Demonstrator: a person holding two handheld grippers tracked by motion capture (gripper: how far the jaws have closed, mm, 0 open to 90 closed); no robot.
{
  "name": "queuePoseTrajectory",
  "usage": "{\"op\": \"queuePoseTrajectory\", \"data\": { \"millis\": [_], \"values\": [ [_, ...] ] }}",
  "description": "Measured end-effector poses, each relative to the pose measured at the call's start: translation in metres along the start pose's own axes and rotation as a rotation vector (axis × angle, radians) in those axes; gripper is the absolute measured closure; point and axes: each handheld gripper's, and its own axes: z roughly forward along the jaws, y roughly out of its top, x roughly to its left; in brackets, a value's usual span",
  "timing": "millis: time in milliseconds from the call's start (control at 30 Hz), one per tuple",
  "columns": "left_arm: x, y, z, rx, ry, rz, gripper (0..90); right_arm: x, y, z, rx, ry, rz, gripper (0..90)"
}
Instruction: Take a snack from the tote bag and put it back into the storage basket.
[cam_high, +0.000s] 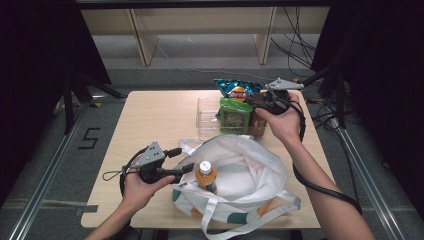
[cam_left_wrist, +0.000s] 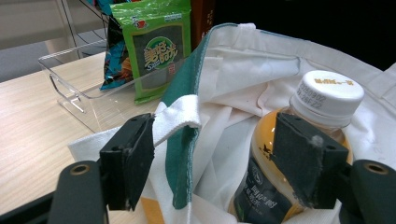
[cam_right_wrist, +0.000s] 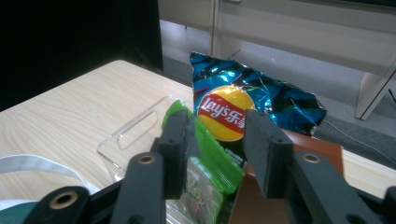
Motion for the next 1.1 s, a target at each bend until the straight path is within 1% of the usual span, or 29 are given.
{"op": "queuePoseTrajectory", "data": {
  "millis": [100,133,200,233,267,300,333,367,400,433,467,500,533,567,600,633,667,700,733,767,800,833,867,900,933,967,1000,1067,1100],
  "values": [
    [0.001,0.0,0.0,-0.003,0.007,-0.005,28.7,-0.002,-0.001,-0.009,0.009,0.001,0.001,57.7],
    [0.001,0.001,-0.001,0.0,0.012,-0.006,28.7,-0.002,-0.001,-0.011,0.01,0.002,0.018,56.4],
    [0.001,0.001,-0.001,-0.003,0.014,-0.008,28.7,-0.004,-0.002,-0.016,-0.004,-0.004,0.017,54.2],
    [0.001,0.0,-0.002,-0.001,0.015,-0.003,28.7,-0.005,-0.002,-0.019,0.007,-0.002,0.037,53.4],
    [0.001,0.0,-0.002,0.0,0.015,-0.001,28.6,-0.008,-0.003,-0.021,-0.016,-0.006,0.033,52.6],
    [0.001,0.0,-0.002,0.0,0.015,-0.003,28.7,-0.008,-0.003,-0.024,-0.006,-0.007,0.053,51.5],
    [0.001,0.0,-0.003,-0.002,0.018,-0.008,28.6,-0.009,-0.003,-0.027,-0.005,-0.016,0.062,50.5],
    [0.001,0.0,-0.002,-0.009,0.012,-0.012,28.6,-0.012,-0.004,-0.028,-0.016,-0.029,0.046,49.5],
    [0.002,0.0,-0.003,-0.011,0.007,-0.007,28.6,-0.011,-0.005,-0.03,-0.003,-0.033,0.071,48.9],
    [0.001,0.0,-0.004,-0.006,0.016,-0.008,28.6,-0.012,-0.007,-0.031,-0.001,-0.029,0.07,48.9],
    [0.001,0.0,-0.004,-0.006,0.016,-0.004,28.6,-0.012,-0.008,-0.033,0.005,-0.03,0.079,48.9],
    [0.001,0.0,-0.004,0.001,0.02,0.0,28.6,-0.013,-0.01,-0.033,0.006,-0.036,0.071,48.8],
    [0.001,-0.001,-0.003,0.0,0.019,0.0,28.9,-0.013,-0.011,-0.035,0.018,-0.03,0.08,48.8],
    [0.001,-0.001,-0.004,0.007,0.027,0.0,28.9,-0.013,-0.013,-0.036,0.017,-0.035,0.071,48.7],
    [0.001,-0.001,-0.003,0.007,0.028,0.0,29.0,-0.014,-0.015,-0.037,0.035,-0.023,0.05,48.6],
    [0.0,-0.001,-0.004,0.005,0.029,-0.002,29.0,-0.012,-0.017,-0.038,0.033,-0.028,0.05,48.6],
    [0.001,0.0,-0.003,-0.003,0.02,-0.001,29.0,-0.011,-0.018,-0.04,0.047,-0.02,0.066,48.5],
    [0.0,0.001,-0.003,-0.002,0.027,-0.006,28.9,-0.012,-0.019,-0.041,0.041,-0.025,0.046,48.3],
    [0.0,0.001,-0.003,-0.006,0.024,-0.006,28.9,-0.014,-0.019,-0.043,0.041,-0.026,0.043,48.0],
    [0.0,0.001,-0.002,-0.011,0.018,-0.016,28.8,-0.013,-0.019,-0.044,0.041,-0.02,0.072,47.8],
    [0.0,0.001,-0.002,-0.009,0.014,-0.005,28.7,-0.015,-0.02,-0.045,0.024,-0.027,0.056,47.5],
    [0.0,0.001,-0.002,-0.01,0.014,-0.004,28.7,-0.015,-0.02,-0.046,0.032,-0.027,0.069,47.3],
    [-0.001,0.001,-0.003,-0.004,0.023,0.0,28.7,-0.016,-0.021,-0.048,0.034,-0.028,0.075,47.3],
    [-0.001,0.001,-0.004,-0.005,0.025,-0.002,28.7,-0.019,-0.023,-0.049,0.038,-0.032,0.056,47.3],
    [-0.001,0.001,-0.004,-0.01,0.024,-0.001,28.7,-0.019,-0.026,-0.049,0.04,-0.029,0.06,47.3],
    [-0.001,0.002,-0.005,-0.009,0.03,-0.004,28.6,-0.018,-0.028,-0.05,0.04,-0.033,0.079,47.3],
    [-0.002,0.002,-0.005,-0.012,0.031,-0.005,28.6,-0.017,-0.031,-0.051,0.056,-0.031,0.083,47.3],
    [-0.003,0.004,-0.005,-0.019,0.032,-0.004,28.5,-0.018,-0.035,-0.052,0.047,-0.029,0.082,47.2],
    [-0.004,0.005,-0.005,-0.016,0.037,-0.008,28.5,-0.018,-0.037,-0.054,0.056,-0.027,0.098,47.2]
  ]
}}
